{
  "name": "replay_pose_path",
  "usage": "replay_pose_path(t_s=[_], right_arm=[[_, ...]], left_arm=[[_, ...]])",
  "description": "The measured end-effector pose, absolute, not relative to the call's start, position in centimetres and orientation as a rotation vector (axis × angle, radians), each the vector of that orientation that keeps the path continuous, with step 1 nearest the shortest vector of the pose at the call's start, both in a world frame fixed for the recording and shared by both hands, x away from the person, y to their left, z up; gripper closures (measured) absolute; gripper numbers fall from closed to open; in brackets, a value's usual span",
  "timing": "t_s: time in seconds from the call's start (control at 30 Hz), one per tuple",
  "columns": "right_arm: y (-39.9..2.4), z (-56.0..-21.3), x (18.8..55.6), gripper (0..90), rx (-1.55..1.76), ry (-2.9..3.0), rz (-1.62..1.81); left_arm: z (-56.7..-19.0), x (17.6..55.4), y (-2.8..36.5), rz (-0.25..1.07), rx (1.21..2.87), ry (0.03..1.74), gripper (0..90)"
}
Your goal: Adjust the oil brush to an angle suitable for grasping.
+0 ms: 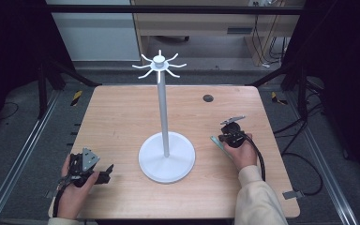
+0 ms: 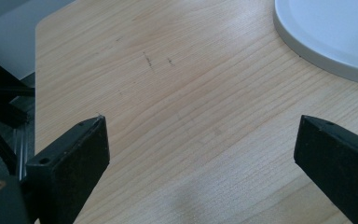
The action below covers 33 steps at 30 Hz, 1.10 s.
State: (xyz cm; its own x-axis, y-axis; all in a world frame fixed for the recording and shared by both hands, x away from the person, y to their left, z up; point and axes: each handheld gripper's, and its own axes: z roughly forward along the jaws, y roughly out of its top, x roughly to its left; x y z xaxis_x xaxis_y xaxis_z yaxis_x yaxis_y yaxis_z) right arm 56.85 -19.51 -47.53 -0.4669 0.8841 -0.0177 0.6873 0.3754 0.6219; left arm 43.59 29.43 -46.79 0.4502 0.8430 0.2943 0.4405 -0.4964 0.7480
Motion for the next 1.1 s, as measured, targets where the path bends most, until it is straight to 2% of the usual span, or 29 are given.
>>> replay_pose_path(t_s=[0.53,1.1], right_arm=[[-18.6,-48.0,56.6,90.0,1.313,2.357,0.730],[-17.7,-47.4,55.9,90.0,1.241,2.430,0.819]], left_arm=[[-46.9,43.6,29.3,0.884,2.117,1.068,2.8],[-46.9,43.6,29.3,0.884,2.117,1.066,2.8]])
